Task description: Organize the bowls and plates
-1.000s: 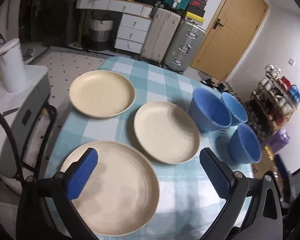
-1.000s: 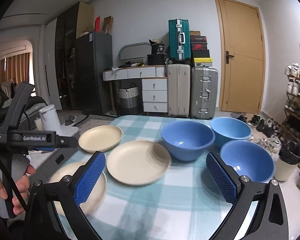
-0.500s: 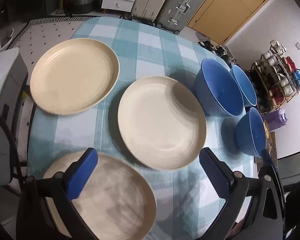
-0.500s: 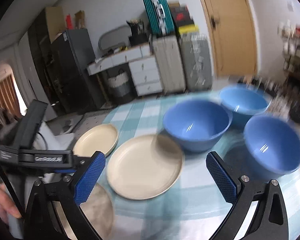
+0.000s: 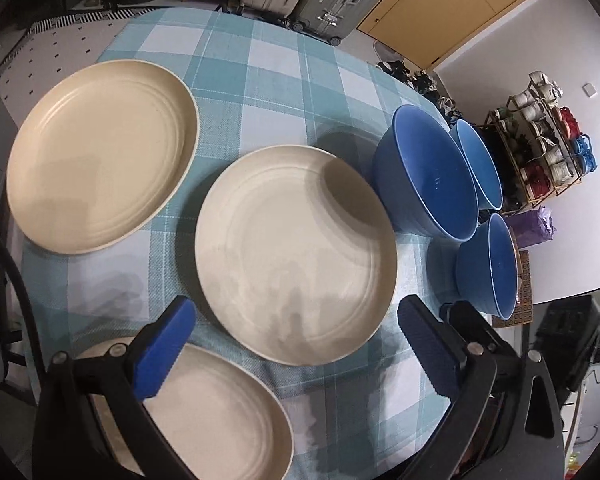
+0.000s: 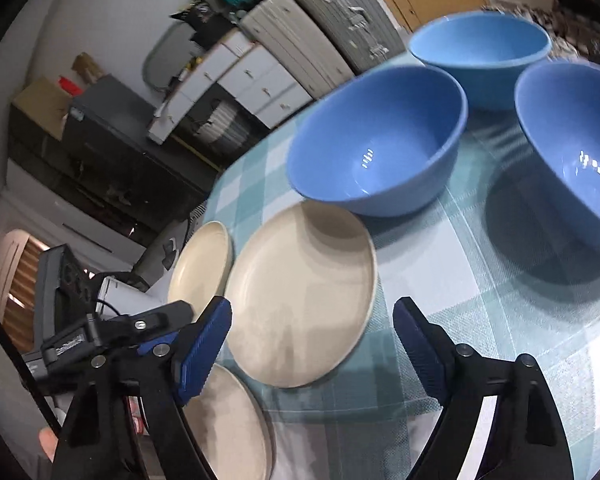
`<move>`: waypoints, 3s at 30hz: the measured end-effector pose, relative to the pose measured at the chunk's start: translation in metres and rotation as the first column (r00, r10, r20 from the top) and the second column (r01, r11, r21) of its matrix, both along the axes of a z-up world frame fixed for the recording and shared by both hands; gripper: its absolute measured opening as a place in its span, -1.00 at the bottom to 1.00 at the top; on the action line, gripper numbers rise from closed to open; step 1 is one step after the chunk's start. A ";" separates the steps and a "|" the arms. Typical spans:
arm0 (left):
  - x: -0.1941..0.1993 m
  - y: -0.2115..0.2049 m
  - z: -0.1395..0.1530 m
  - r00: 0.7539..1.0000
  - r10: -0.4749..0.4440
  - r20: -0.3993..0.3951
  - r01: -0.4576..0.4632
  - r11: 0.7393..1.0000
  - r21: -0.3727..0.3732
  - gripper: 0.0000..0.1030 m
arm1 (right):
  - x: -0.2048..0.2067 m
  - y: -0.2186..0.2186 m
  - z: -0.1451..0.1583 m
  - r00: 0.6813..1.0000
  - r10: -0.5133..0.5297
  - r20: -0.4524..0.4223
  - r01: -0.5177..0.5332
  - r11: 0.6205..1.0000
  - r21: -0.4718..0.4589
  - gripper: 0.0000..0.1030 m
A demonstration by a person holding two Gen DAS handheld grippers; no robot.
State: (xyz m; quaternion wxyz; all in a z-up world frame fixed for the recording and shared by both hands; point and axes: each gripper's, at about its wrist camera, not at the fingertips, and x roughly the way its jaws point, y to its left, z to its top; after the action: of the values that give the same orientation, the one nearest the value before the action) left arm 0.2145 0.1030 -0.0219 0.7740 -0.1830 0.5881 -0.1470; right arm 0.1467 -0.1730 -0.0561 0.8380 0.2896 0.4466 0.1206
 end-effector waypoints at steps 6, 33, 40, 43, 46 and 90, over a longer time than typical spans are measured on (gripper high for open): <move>0.010 0.002 -0.004 1.000 -0.003 -0.016 0.003 1.000 -0.024 0.96 | 0.010 0.002 -0.013 0.999 0.004 -0.033 -0.005 1.000 -0.027 0.42; 0.029 0.007 -0.038 0.998 -0.018 -0.058 0.013 0.997 -0.082 0.84 | 0.034 0.011 -0.056 0.991 0.026 -0.131 -0.030 0.999 -0.025 0.09; 0.031 0.002 -0.046 0.997 -0.035 -0.071 0.030 0.997 -0.069 0.55 | 0.040 0.018 -0.063 0.991 0.029 -0.128 -0.036 0.998 -0.049 -0.23; 0.031 0.005 -0.044 0.997 -0.030 -0.070 0.025 0.998 -0.065 0.55 | 0.040 0.020 -0.064 0.991 0.024 -0.129 -0.032 0.998 -0.061 -0.24; 0.030 0.008 -0.035 0.999 -0.018 -0.051 0.016 0.999 -0.047 0.55 | 0.040 0.019 -0.064 0.992 0.025 -0.124 -0.033 0.998 -0.062 -0.24; 0.038 0.016 -0.063 0.997 0.029 -0.074 -0.016 0.985 0.171 -0.64 | 0.035 0.011 -0.071 0.989 -0.021 -0.143 0.012 0.998 -0.061 -0.81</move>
State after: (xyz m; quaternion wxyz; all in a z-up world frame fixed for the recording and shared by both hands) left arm 0.2525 0.1185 -0.0852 0.7653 -0.1283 0.6257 -0.0802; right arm 0.1813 -0.1619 -0.1273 0.8129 0.2758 0.5068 0.0790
